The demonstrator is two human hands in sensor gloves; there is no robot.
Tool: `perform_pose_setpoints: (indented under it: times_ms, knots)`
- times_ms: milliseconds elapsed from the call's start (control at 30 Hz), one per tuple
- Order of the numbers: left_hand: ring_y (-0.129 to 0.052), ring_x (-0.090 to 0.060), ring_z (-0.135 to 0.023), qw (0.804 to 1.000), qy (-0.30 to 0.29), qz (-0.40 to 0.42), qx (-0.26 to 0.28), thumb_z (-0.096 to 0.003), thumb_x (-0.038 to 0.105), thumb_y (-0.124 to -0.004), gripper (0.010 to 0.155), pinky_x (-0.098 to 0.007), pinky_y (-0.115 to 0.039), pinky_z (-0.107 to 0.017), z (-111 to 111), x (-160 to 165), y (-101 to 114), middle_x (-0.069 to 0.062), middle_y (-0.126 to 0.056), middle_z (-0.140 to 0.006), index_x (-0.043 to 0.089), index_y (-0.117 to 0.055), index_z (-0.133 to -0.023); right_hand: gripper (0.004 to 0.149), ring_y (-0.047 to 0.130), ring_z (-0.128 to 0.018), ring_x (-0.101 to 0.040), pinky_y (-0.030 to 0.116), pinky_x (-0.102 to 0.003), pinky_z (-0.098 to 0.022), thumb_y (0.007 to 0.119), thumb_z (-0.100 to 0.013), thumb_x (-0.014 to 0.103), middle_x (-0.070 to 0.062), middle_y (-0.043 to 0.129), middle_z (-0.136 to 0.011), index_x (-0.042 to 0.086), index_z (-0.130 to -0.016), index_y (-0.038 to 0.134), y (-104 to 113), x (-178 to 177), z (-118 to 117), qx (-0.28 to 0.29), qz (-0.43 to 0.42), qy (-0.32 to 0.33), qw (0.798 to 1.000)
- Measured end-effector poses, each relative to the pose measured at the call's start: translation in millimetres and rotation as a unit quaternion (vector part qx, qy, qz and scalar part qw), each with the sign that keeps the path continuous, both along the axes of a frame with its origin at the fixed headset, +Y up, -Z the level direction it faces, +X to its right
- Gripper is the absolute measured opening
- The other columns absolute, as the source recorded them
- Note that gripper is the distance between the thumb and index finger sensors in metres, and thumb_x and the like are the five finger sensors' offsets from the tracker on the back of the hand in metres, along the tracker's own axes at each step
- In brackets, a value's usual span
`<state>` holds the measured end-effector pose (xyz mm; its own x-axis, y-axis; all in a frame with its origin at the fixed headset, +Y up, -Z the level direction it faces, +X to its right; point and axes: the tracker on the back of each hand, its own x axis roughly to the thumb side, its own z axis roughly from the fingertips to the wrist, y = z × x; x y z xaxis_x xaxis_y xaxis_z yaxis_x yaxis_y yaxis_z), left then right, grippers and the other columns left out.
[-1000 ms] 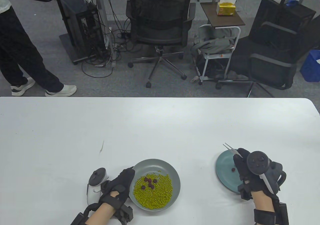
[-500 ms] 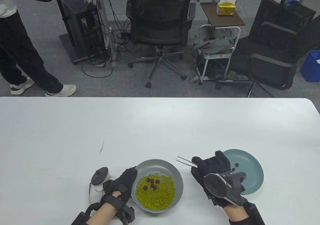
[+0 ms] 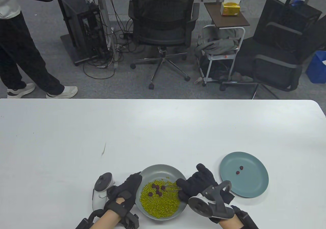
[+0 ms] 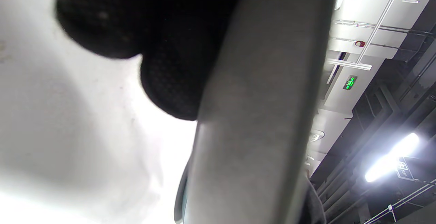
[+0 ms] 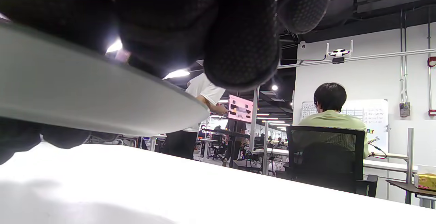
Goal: Pick cranberries with tweezers into plate
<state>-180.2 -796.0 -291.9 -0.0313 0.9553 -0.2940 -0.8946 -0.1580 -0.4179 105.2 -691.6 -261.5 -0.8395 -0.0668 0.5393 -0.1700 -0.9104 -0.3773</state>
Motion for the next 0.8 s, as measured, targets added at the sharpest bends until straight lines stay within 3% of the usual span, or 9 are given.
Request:
perform_pose_setpoints:
  times_ms: [533,800]
  knots:
    - [-0.112,-0.023,-0.035,1.0,0.003,-0.015,0.0,-0.0535,0.052,-0.058,0.06,-0.039,-0.093,-0.024,-1.1,-1.6,-3.7,-0.004,-0.084,-0.08,0.018,-0.047,-0.101,0.05,0.095,-0.052,-0.011,0.056,-0.047,-0.073,0.08,-0.03,0.06,0.017,0.094,-0.041,0.033,-0.071,0.09,-10.8,-4.7,-3.5,-0.01,0.023,-0.023,0.999]
    - [-0.112,-0.023,-0.035,1.0,0.003,-0.012,-0.002,-0.0535,0.052,-0.058,0.06,-0.039,-0.093,-0.024,-1.3,-2.1,-4.2,-0.004,-0.084,-0.08,0.018,-0.047,-0.101,0.047,0.095,-0.05,-0.011,0.057,-0.047,-0.072,0.081,-0.032,0.056,0.017,0.093,-0.039,0.03,-0.07,0.092,-12.6,-4.2,-3.7,-0.004,-0.007,-0.02,1.0]
